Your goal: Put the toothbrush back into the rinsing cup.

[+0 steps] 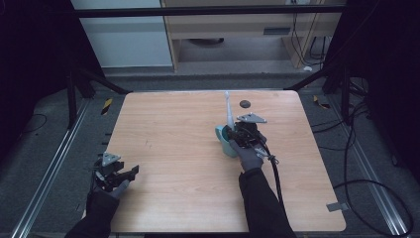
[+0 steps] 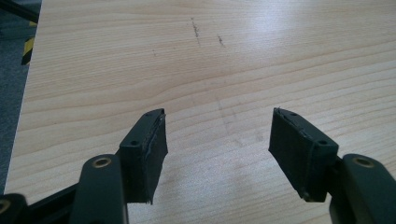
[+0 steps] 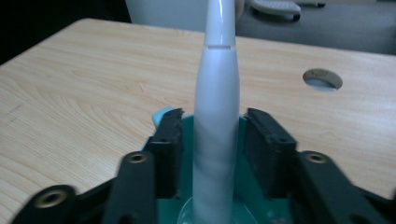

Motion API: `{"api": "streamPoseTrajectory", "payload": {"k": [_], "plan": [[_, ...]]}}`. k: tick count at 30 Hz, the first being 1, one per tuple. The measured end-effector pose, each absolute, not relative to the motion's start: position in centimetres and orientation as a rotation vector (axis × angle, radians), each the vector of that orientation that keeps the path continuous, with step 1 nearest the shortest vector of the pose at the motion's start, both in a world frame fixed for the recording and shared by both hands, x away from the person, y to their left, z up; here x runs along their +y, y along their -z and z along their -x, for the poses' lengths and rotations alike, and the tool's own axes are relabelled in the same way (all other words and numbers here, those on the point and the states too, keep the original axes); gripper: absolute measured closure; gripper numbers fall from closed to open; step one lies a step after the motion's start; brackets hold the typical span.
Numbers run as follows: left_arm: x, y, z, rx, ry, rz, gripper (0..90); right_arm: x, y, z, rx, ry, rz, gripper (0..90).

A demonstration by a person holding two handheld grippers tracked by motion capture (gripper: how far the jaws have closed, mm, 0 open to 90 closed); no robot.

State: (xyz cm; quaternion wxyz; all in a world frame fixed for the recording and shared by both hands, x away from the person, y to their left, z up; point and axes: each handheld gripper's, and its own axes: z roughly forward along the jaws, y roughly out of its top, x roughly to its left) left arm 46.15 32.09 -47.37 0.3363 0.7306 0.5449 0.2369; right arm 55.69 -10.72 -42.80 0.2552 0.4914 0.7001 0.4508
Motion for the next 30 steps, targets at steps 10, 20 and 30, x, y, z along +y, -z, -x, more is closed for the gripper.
{"api": "streamPoseTrajectory", "payload": {"k": [10,20,30], "plan": [[32.0,47.4,-46.1,1.415,-0.618,-1.907,35.5,-12.9,41.3,-52.2,1.89,-1.31,-1.285,26.4],[31.9,47.5,-46.0,1.401,-0.621,-1.916,33.3,-17.0,42.5,-47.8,1.959,-1.308,-1.287,18.4],[31.8,47.7,-46.1,1.392,-0.623,-1.919,30.3,-21.4,46.3,-45.9,2.05,-1.144,-1.367,17.4]]}}
